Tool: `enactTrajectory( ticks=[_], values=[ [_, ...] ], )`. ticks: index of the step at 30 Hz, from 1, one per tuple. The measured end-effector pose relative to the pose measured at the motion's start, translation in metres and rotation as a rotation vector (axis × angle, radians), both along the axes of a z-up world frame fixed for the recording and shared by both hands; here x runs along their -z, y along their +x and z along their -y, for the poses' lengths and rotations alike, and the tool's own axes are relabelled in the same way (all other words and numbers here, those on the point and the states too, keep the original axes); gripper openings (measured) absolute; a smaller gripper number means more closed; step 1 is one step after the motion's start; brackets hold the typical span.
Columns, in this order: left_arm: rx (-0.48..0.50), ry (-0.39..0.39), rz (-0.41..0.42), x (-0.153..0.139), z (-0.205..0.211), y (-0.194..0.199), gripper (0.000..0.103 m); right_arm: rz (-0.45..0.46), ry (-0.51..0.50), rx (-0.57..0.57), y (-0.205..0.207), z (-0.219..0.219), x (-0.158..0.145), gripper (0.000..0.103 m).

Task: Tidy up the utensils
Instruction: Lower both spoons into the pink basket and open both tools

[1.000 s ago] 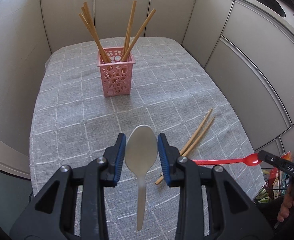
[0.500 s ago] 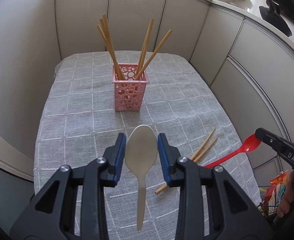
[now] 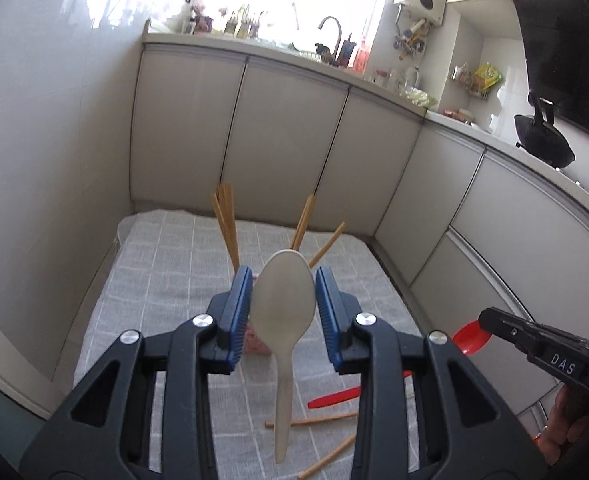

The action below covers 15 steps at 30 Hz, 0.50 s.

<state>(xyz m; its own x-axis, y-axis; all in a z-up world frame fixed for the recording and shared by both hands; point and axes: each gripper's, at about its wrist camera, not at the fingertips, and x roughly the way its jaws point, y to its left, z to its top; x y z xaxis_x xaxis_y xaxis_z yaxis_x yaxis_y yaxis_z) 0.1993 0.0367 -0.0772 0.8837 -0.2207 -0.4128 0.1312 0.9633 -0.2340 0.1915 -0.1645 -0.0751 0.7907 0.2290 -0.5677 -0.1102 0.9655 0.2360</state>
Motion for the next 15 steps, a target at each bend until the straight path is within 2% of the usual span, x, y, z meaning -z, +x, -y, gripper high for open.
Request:
enactTrajectory(
  ticks=[3, 6, 11, 15],
  values=[
    [-0.009, 0.033, 0.118, -0.006, 0.004, 0.015, 0.035, 0.038, -0.012, -0.009, 0.008, -0.004, -0.014, 0.002],
    [-0.037, 0.033, 0.208, -0.009, 0.000, 0.032, 0.035, 0.075, -0.032, -0.015, 0.018, -0.007, -0.026, 0.002],
    [-0.077, 0.031, 0.260, 0.001, -0.005, 0.066, 0.035, 0.126, -0.036, -0.034, 0.038, -0.015, -0.034, 0.002],
    [-0.089, 0.043, 0.266, 0.019, -0.004, 0.087, 0.035, 0.139, -0.036, -0.048, 0.059, -0.023, -0.034, 0.002]
  ],
)
